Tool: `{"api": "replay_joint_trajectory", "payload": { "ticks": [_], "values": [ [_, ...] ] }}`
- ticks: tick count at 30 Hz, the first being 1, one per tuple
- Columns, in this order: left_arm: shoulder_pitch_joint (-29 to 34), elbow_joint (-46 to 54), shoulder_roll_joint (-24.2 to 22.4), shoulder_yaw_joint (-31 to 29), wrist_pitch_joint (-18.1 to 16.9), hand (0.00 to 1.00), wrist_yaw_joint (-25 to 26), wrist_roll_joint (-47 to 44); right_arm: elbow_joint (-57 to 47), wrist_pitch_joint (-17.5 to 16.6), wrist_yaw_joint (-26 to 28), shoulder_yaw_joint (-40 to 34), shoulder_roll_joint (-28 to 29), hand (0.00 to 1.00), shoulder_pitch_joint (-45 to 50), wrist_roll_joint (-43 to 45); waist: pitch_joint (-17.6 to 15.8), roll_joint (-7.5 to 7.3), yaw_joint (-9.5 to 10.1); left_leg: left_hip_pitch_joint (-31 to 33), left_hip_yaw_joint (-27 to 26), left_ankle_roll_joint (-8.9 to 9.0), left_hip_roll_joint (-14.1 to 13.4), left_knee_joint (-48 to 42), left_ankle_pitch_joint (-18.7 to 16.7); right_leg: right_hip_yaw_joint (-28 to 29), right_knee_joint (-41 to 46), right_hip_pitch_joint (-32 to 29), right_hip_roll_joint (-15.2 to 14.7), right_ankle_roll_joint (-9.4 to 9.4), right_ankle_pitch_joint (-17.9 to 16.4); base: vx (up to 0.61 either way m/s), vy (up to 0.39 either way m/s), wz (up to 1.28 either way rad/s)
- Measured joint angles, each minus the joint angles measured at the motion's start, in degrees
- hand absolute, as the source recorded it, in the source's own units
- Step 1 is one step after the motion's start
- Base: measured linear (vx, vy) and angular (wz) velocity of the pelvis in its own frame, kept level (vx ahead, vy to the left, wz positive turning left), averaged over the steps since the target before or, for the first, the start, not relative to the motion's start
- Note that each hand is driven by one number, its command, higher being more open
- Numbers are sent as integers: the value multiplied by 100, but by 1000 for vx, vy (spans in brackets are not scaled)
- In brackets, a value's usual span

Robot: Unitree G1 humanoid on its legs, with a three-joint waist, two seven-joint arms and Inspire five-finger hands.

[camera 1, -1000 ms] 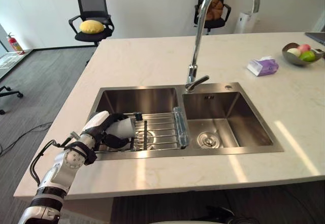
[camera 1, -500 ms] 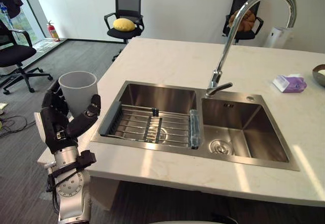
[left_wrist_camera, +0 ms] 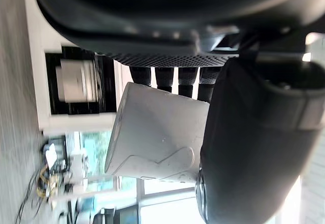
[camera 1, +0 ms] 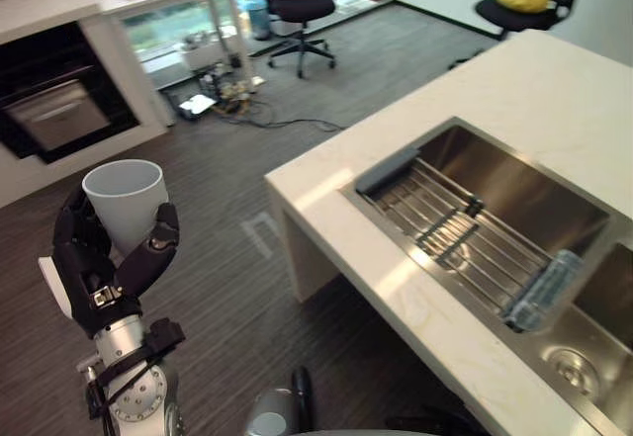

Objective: Walk over to the sink, pick up the cup, carry it to the dishwasher, place the cup inside the dishwasher, then close the dishwasher door

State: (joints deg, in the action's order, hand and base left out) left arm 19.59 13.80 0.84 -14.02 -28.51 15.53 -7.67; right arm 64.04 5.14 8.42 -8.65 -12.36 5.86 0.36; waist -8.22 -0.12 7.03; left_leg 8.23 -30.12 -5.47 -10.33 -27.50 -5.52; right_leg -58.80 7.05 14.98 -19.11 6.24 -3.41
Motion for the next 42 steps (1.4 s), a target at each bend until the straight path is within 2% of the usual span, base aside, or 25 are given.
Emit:
{"api": "replay_joint_trajectory", "payload": {
  "ticks": [2, 3, 4, 5, 6, 7, 8, 9, 10, 11, 12, 13, 14, 15, 16, 18, 20, 21, 22, 23, 28, 29, 33, 37, 42],
  "values": [
    [-4, 121, 7, 323, -272, 0, -146, -51, -25, -37, -71, 14, -131, 100, 51, -70, 160, 59, -63, -129, -457, 77, -829, -202, 44, -491, 148, 92, -209, 198, 125, 58, 292, 152],
    [-24, 261, 6, 588, -387, 0, -267, -16, -20, -47, -99, 14, -225, 100, 59, -258, 232, 163, -161, -168, -828, 114, -1306, 5, 301, -868, 283, 208, -279, 352, 223, 137, 347, 202],
    [-135, 272, 9, 898, -452, 0, -378, 179, -5, -24, -92, 15, -354, 100, 139, -426, 331, 318, -212, -199, -1225, -110, -1419, 564, 991, -1333, 497, 391, -399, 455, 306, 183, 445, 221],
    [-218, 245, 26, 1015, -441, 0, -407, 323, 45, 22, -106, 9, -388, 100, 141, -465, 367, 365, -237, -235, -1336, 236, -1163, 728, 745, -1529, 729, 505, -626, 435, 348, 197, 557, 238],
    [-321, 176, 40, 1101, -383, 0, -389, 476, 66, 143, -89, 13, -426, 100, 94, -499, 340, 359, -338, -317, -1381, 522, -653, 1158, 690, -1591, 1875, 541, -1409, 79, 542, 155, 652, 201],
    [-342, 159, 59, 1082, -266, 0, -280, 484, 47, 213, -51, 16, -353, 100, -116, -497, 237, 559, -352, -431, -1114, 584, -434, 1626, 773, -1261, 2121, 368, -1488, 354, -212, 48, 497, 165],
    [-343, 159, 48, 1001, -208, 0, -179, 455, -15, 269, -21, 17, -312, 100, -254, -497, 202, 622, -342, -526, -1040, 565, -379, 1836, 823, -967, 1870, 192, -1270, 382, -460, -77, 336, 111],
    [-389, 159, 150, 914, -95, 0, -14, 430, -267, 359, 40, 21, -181, 100, -364, -486, 178, 651, -330, -671, -867, 533, -126, 2178, 894, -300, 1104, -109, -823, 126, -524, -85, 219, 140],
    [-604, 140, 402, 993, -85, 0, 12, 433, -626, 438, 3, -8, 67, 100, -293, -312, 81, 259, -354, -621, -456, 453, 376, 2047, 759, 253, 555, -67, -712, -972, 231, -58, 194, 215],
    [-764, -9, 448, 1218, -87, 0, -31, 438, -748, 477, -64, -33, 117, 100, -126, -127, 89, 248, -436, -568, -63, 391, 545, 1894, 643, 327, 707, 240, -821, -1026, 343, 5, 204, 285],
    [-786, -74, 532, 1675, -102, 0, -182, 451, -755, 588, -240, -147, 117, 100, 36, 293, 212, 274, -375, -467, 493, 304, 752, 1708, 450, 1106, 1140, 253, -933, -1343, 712, 41, 246, 302],
    [-775, -58, 629, 1983, -235, 0, -351, 432, -784, 627, -402, -257, 155, 100, 89, 770, 295, 312, -342, -327, 1108, 235, 892, 1752, 364, 1941, 1664, 80, -900, -1197, 1129, 61, 238, 269],
    [-816, -67, 680, 2086, -284, 0, -409, 419, -777, 633, -446, -314, 226, 100, 82, 911, 351, 366, -357, -262, 1437, 133, 920, 1827, 392, 2351, 1831, -55, -714, -798, 746, 116, 115, 261],
    [-933, -182, 679, 2153, -321, 0, -492, 418, -766, 637, -500, -408, 371, 100, 21, 1121, 338, 359, -390, -254, 1999, -19, 971, 2103, 552, 2935, 1913, -336, -166, -382, -251, 183, -18, 235],
    [-1085, -457, 675, 2160, -322, 0, -491, 400, -729, 625, -593, -404, 475, 100, -32, 1315, 335, 347, -378, -356, 2380, 120, 982, 2310, 720, 3293, 1739, -567, 289, -312, -605, 164, -43, 204],
    [-1137, -851, 698, 2106, -252, 0, -373, 388, -685, 653, -706, -354, 544, 100, -188, 1434, 322, 315, -321, -668, 2629, 184, 966, 2476, 708, 3445, 1333, -861, 606, -169, -701, 270, -49, 105],
    [-1135, -1059, 793, 2108, -45, 0, -236, 426, -689, 689, -703, -340, 598, 100, -336, 1406, 315, 323, -321, -931, 2720, 345, 883, 2533, 606, 3409, 945, -1215, 740, -151, -676, 272, -52, 51],
    [-1107, -1095, 845, 2110, 42, 0, -190, 436, -693, 738, -674, -338, 632, 100, -422, 1397, 317, 298, -315, -1110, 2711, 488, 818, 2583, 514, 3277, 485, -1365, 827, -180, -428, 199, -57, 21],
    [-1073, -1092, 918, 2100, 57, 0, -187, 433, -688, 769, -663, -329, 668, 100, -454, 1383, 327, 231, -303, -1200, 2683, 556, 820, 2601, 470, 3216, 200, -1427, 851, -231, -85, 312, -166, 1],
    [-939, -980, 1169, 1957, 89, 0, -202, 433, -629, 817, -635, -183, 810, 100, -559, 1323, 319, -154, -254, -1501, 2522, 701, 976, 2695, 341, 3105, 157, -1796, 662, -423, 964, 307, -212, -27],
    [-784, -871, 1110, 1915, 162, 0, -326, 306, -600, 942, -742, 45, 633, 100, -754, 1304, 390, -34, -263, -1551, 2205, 813, 706, 2694, 136, 3050, -448, -1593, 1065, -437, 789, 177, -177, -36],
    [-813, -871, 1098, 1957, 193, 0, -491, -17, -509, 1159, -535, 673, 576, 100, -391, 717, 262, -158, -324, -1678, 2143, 784, 715, 2130, -279, 2973, -991, -981, 1110, -95, 1084, 43, -58, -3],
    [-742, -871, 1072, 1949, 181, 0, -484, -19, -511, 1128, -512, 666, 576, 100, -262, 718, 338, -162, -331, -1714, 2051, 760, 711, 2140, -306, 3051, -1116, -976, 1161, -157, 1128, 4, 1, -13],
    [-373, -880, 789, 1919, 169, 0, -431, -274, -646, 706, -248, 89, 659, 100, 203, 975, 805, -85, -535, -1800, 1669, 807, 560, 2123, -520, 3491, -1191, -1045, 1369, -241, 1108, 58, 15, -51],
    [-476, -881, 361, 2300, 92, 0, -456, -697, -603, 95, 267, -363, 763, 100, 834, 1358, 958, -153, -715, -1799, 1545, 883, 462, 1884, -578, 3882, -1081, -1025, 1478, -357, 944, 68, -5, -7]
  ]
}}
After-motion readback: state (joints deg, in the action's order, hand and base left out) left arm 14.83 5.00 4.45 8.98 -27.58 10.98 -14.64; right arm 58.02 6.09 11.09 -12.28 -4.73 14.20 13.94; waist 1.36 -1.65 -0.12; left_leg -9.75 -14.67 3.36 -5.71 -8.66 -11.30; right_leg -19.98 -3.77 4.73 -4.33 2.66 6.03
